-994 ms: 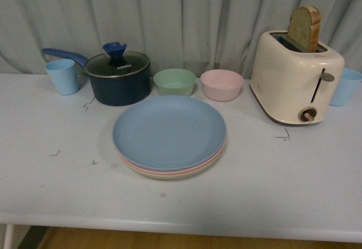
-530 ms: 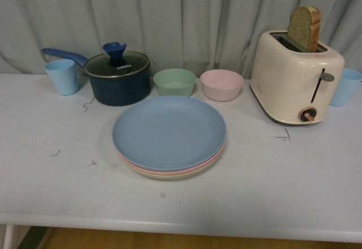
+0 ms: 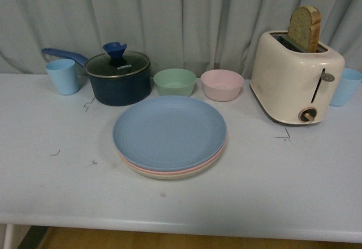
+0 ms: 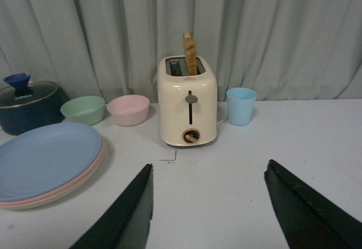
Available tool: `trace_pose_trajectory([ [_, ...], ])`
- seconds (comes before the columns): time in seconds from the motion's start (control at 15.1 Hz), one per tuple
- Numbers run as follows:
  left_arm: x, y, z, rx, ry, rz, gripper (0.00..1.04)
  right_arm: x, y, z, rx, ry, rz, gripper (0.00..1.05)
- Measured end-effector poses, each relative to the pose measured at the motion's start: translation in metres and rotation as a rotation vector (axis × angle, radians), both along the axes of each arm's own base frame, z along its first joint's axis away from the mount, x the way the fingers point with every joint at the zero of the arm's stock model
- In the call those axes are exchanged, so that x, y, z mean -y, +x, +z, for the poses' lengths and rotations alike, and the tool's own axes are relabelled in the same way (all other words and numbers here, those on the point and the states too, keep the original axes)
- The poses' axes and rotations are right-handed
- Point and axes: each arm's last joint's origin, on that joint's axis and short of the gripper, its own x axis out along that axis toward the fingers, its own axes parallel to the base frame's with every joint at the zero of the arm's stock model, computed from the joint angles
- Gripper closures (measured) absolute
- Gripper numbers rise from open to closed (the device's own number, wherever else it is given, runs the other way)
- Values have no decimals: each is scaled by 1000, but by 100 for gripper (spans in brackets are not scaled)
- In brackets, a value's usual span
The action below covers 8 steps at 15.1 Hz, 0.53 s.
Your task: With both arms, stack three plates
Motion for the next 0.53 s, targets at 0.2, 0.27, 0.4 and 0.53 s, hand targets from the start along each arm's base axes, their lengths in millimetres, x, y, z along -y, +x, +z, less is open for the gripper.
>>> trace_pose_trajectory([
  [0.2,0,0,0,0,0,0,7,0,0,0,0,0,0,12],
  [0.27,0,0,0,0,0,0,7,0,0,0,0,0,0,4],
  [0.4,0,0,0,0,0,0,7,0,0,0,0,0,0,6],
  [0.53,0,0,0,0,0,0,7,0,0,0,0,0,0,6],
])
